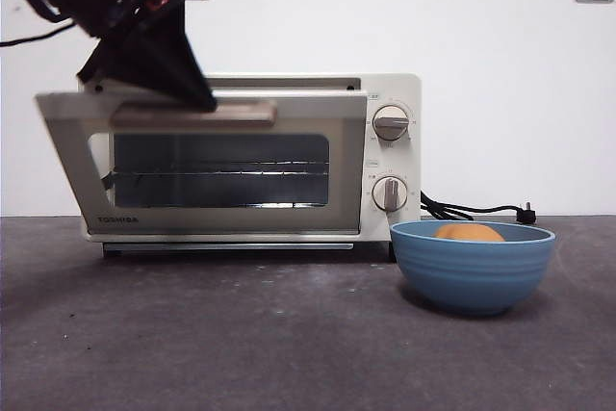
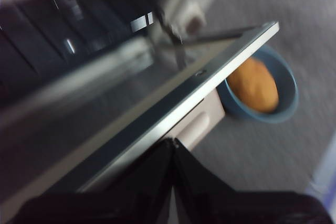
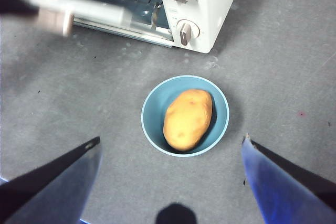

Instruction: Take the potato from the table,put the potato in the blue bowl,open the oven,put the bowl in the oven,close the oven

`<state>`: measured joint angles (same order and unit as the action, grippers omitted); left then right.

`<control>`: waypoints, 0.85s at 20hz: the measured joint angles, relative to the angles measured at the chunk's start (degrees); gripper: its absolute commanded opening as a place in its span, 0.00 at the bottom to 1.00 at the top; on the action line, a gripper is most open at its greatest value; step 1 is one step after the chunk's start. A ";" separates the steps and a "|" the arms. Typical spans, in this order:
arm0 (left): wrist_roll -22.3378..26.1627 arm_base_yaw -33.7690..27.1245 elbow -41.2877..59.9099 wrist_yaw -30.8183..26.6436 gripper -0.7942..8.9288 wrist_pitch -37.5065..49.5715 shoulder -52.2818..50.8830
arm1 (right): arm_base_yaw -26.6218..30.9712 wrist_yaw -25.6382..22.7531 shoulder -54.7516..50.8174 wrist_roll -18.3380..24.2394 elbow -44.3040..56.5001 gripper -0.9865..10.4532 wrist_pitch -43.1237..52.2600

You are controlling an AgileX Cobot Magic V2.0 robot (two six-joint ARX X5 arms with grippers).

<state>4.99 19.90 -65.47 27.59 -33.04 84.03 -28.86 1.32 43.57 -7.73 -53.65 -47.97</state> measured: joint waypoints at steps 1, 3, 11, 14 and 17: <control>0.15 0.17 0.28 -0.02 0.07 -2.78 0.26 | 0.00 0.00 0.00 0.00 0.00 0.47 0.00; 0.44 0.42 0.92 -1.18 0.07 -8.02 0.98 | 0.00 0.00 0.00 0.00 0.00 0.47 0.00; 0.57 1.07 1.20 -3.08 0.07 -11.72 -0.96 | 0.02 -2.84 1.14 -1.86 0.00 0.47 0.00; 0.57 1.07 1.20 -3.32 0.07 -10.54 -7.50 | 0.02 -2.84 2.62 -2.86 0.00 0.47 0.00; 0.57 1.07 1.20 -3.58 0.07 -10.21 -14.73 | 0.02 -2.84 5.03 -3.89 0.00 0.47 0.02</control>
<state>5.56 20.97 -64.27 24.01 -43.24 69.30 -28.84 -1.52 48.60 -11.62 -53.65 -47.94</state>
